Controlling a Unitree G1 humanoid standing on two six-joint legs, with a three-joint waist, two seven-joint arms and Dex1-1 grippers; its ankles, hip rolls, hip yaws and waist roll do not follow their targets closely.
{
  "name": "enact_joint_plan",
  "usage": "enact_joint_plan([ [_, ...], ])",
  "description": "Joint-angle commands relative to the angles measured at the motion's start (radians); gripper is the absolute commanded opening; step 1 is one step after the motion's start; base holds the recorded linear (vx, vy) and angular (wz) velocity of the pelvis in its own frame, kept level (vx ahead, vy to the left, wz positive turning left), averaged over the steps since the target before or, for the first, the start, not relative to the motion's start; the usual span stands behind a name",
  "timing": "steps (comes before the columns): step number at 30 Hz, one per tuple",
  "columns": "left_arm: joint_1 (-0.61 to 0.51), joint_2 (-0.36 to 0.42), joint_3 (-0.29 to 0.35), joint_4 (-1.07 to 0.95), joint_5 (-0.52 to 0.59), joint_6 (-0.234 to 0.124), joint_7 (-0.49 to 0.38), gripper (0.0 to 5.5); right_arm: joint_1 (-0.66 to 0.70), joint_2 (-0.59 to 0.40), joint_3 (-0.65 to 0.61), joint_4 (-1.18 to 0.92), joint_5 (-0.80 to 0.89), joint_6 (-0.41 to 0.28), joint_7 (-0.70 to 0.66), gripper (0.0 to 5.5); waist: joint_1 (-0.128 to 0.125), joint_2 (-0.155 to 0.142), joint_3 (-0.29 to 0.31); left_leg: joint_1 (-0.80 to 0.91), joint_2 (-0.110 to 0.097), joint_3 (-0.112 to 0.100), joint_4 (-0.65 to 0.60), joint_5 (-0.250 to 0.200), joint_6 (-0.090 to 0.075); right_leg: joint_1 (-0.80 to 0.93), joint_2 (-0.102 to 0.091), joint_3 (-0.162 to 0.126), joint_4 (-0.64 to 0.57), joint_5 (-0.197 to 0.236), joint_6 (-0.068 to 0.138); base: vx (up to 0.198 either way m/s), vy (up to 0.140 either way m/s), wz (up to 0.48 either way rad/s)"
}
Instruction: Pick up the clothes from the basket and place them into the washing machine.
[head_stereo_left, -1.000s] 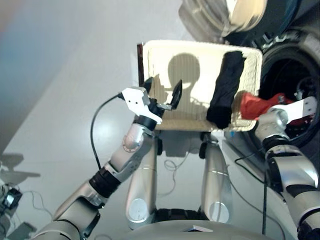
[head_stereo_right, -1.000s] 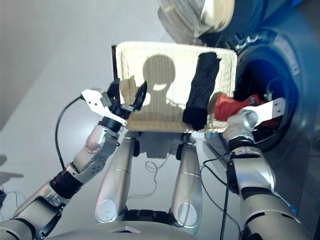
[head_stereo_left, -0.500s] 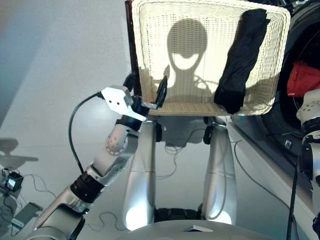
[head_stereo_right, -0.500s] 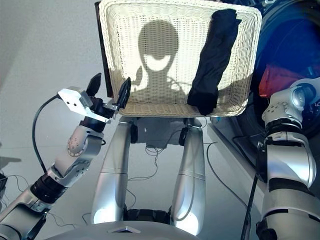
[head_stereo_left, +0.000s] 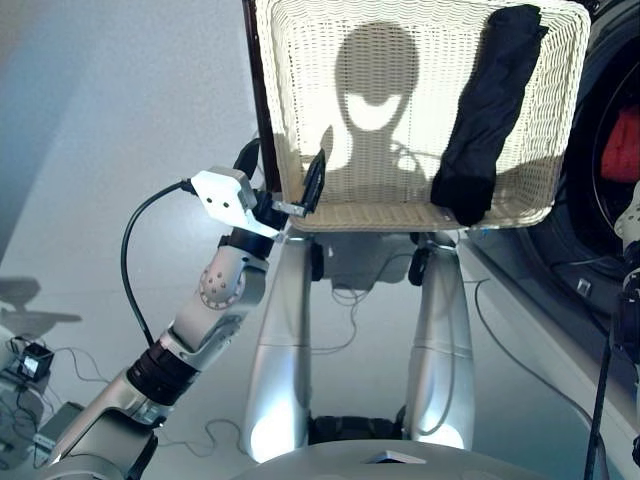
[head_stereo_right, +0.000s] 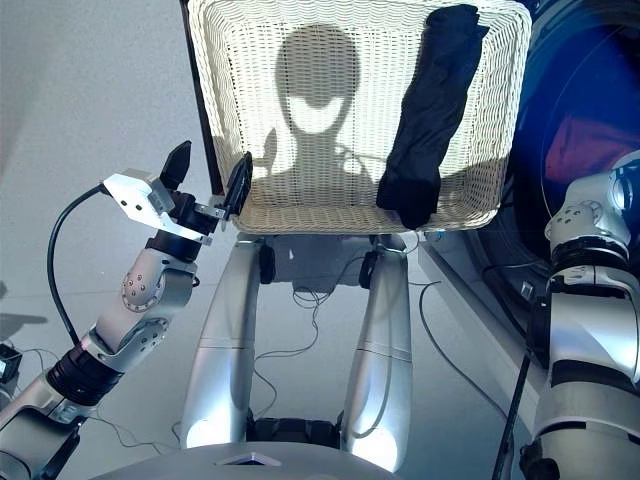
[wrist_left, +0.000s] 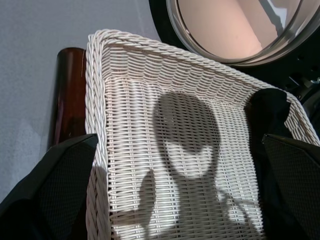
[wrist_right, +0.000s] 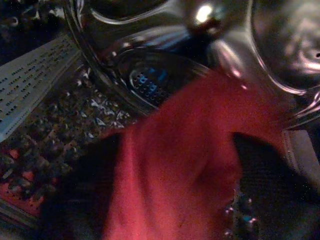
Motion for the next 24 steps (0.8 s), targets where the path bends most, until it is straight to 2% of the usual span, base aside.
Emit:
enact_joint_plan([
  [1,0.001,-0.030,-0.008,-0.127,0.023,-0.067,-0.015,5.50,0.021,-0.118,0.004,0.009,0.028,-0.067,0.016,5.50,-0.006,0.052,-0.016,0.093,0.017,0.029,-0.034,-0.055,-0.048,0.022,0.046,-0.010,-0.014,-0.006,-0.047,0.000,0.000,0.000],
  [13,0.011,-0.079,0.014,-0.126,0.008,-0.070,-0.006,5.50,0.237,0.171,0.052,-0.392,-0.105,-0.152,-0.008,5.50,-0.029,0.026,-0.016,0.112,0.019,0.041,-0.062,-0.042,-0.038,0.042,0.054,-0.004,-0.050,0.015,-0.051,0.000,0.000,0.000],
  [16,0.027,-0.089,0.033,-0.128,0.008,-0.070,-0.005,5.50,0.330,0.257,0.119,-0.571,-0.206,-0.132,0.006,5.50,-0.037,0.012,-0.016,0.115,0.020,0.049,-0.071,-0.037,-0.036,0.043,0.059,-0.001,-0.062,0.023,-0.052,0.000,0.000,0.000],
  [20,0.034,-0.081,0.045,-0.131,0.007,-0.070,-0.012,5.50,0.411,0.264,0.207,-0.721,-0.339,-0.087,0.044,5.50,-0.045,-0.001,-0.016,0.112,0.022,0.050,-0.071,-0.032,-0.034,0.043,0.058,0.001,-0.066,0.029,-0.052,0.000,0.000,0.000],
  [21,0.047,-0.073,0.059,-0.136,0.010,-0.073,-0.019,5.50,0.445,0.243,0.257,-0.783,-0.426,-0.056,0.070,5.50,-0.047,-0.006,-0.016,0.109,0.022,0.049,-0.070,-0.031,-0.034,0.041,0.058,0.001,-0.067,0.034,-0.051,0.000,0.000,0.000],
  [24,0.061,-0.067,0.067,-0.143,0.017,-0.076,-0.025,5.50,0.467,0.240,0.291,-0.832,-0.491,-0.033,0.081,5.50,-0.047,-0.009,-0.016,0.112,0.021,0.049,-0.072,-0.029,-0.032,0.044,0.055,-0.001,-0.070,0.035,-0.050,0.000,0.000,0.000],
])
